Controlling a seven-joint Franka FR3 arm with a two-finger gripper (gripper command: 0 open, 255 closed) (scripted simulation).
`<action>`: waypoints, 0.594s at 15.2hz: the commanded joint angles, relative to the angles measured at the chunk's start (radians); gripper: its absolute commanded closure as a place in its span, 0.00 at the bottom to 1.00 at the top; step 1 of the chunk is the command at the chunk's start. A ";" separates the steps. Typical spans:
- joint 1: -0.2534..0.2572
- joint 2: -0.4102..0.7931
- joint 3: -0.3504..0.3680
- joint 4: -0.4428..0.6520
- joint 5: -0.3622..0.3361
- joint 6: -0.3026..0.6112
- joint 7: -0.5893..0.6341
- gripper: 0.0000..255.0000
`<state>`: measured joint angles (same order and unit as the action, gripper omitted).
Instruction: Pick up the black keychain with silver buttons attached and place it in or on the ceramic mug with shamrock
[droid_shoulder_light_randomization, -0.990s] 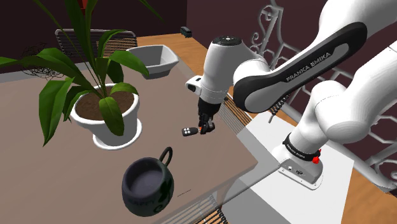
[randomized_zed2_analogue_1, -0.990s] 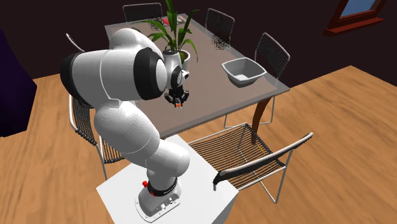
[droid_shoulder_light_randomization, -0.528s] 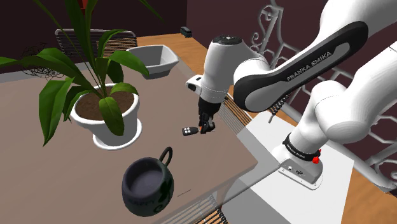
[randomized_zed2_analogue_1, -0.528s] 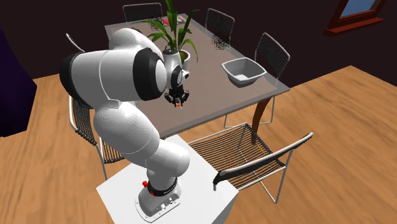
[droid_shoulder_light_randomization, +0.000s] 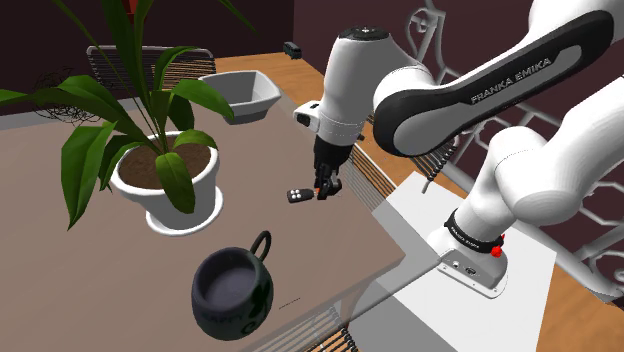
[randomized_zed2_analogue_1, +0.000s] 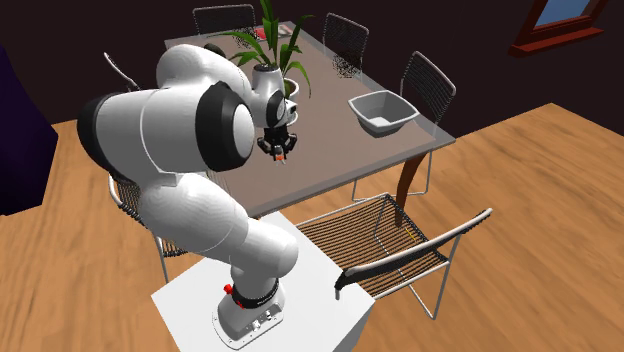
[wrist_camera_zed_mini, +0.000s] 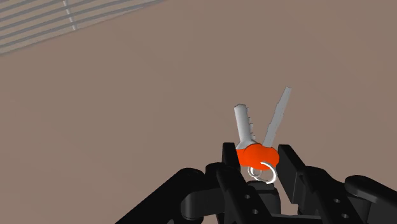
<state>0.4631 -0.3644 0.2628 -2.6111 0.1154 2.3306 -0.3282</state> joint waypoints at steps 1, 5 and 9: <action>0.001 -0.013 -0.002 0.018 0.000 -0.031 0.000 1.00; 0.002 -0.044 -0.009 0.050 0.001 -0.094 -0.003 1.00; 0.002 -0.070 -0.015 0.085 0.001 -0.155 -0.005 1.00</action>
<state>0.4659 -0.4307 0.2494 -2.5398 0.1174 2.1933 -0.3324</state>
